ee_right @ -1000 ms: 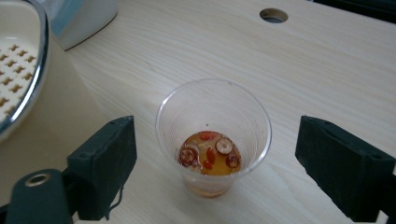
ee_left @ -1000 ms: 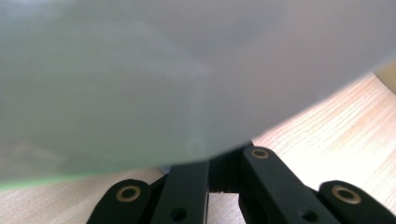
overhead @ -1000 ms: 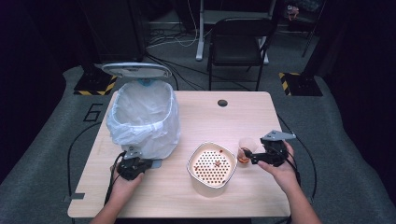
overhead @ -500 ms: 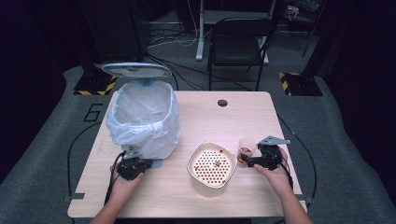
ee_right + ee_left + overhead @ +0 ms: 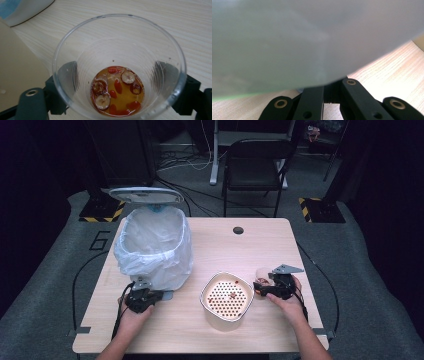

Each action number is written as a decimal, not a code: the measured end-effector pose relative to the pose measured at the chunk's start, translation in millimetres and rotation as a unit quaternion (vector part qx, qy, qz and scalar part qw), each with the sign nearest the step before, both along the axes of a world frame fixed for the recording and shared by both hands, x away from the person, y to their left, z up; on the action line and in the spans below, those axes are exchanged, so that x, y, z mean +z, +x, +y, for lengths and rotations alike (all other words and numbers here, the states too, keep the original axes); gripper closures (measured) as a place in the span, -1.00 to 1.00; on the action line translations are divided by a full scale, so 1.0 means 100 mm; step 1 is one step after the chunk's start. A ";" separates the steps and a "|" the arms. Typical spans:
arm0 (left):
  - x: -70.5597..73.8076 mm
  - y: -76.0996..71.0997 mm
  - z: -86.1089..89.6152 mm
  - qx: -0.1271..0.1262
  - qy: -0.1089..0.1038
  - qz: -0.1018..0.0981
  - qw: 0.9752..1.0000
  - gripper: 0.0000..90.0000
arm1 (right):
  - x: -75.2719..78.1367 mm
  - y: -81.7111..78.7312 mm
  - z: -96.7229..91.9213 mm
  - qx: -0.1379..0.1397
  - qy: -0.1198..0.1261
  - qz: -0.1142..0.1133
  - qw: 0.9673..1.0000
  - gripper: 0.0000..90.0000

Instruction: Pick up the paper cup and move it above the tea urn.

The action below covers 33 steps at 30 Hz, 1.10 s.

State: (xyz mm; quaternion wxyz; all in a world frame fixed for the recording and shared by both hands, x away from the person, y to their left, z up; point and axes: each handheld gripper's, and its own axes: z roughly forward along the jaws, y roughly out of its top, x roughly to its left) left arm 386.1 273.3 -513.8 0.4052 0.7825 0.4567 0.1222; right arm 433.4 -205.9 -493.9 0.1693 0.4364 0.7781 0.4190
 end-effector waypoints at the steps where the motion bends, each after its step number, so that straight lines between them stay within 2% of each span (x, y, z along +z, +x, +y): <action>1: 0.00 0.00 0.00 0.000 0.000 0.000 1.000 1.00 | 0.00 0.00 0.00 -0.002 0.002 0.000 1.000 -0.52; 3: 0.00 0.00 0.00 0.000 0.000 0.000 1.000 1.00 | 0.00 0.00 0.01 -0.003 0.006 0.001 1.000 -0.50; 4: 0.00 0.00 -0.01 0.003 -0.007 -0.001 1.000 1.00 | 0.00 0.01 0.00 0.000 0.008 -0.001 1.000 -0.43; 7: 0.00 0.00 -0.01 0.003 -0.007 -0.001 1.000 1.00 | 0.00 0.00 0.01 0.002 0.008 -0.005 1.000 -0.37; 8: 0.00 0.00 0.00 -0.001 0.000 0.000 1.000 1.00 | 0.01 -0.01 0.02 0.003 0.006 -0.011 1.000 -0.31; 14: 0.00 0.00 0.00 -0.001 0.000 0.000 1.000 1.00 | 0.03 -0.02 0.02 0.011 -0.001 -0.018 1.000 -0.14; 21: 0.00 0.00 0.00 0.000 0.000 0.000 1.000 1.00 | 0.09 -0.06 0.04 0.018 -0.014 -0.034 0.999 -0.12; 29: 0.00 0.00 0.00 0.000 0.001 -0.001 1.000 1.00 | 0.43 -0.14 0.05 0.036 -0.026 -0.061 0.997 -0.11; 33: 0.00 0.00 0.00 0.001 0.001 -0.001 1.000 1.00 | 0.55 -0.16 0.06 0.046 -0.034 -0.064 0.996 -0.10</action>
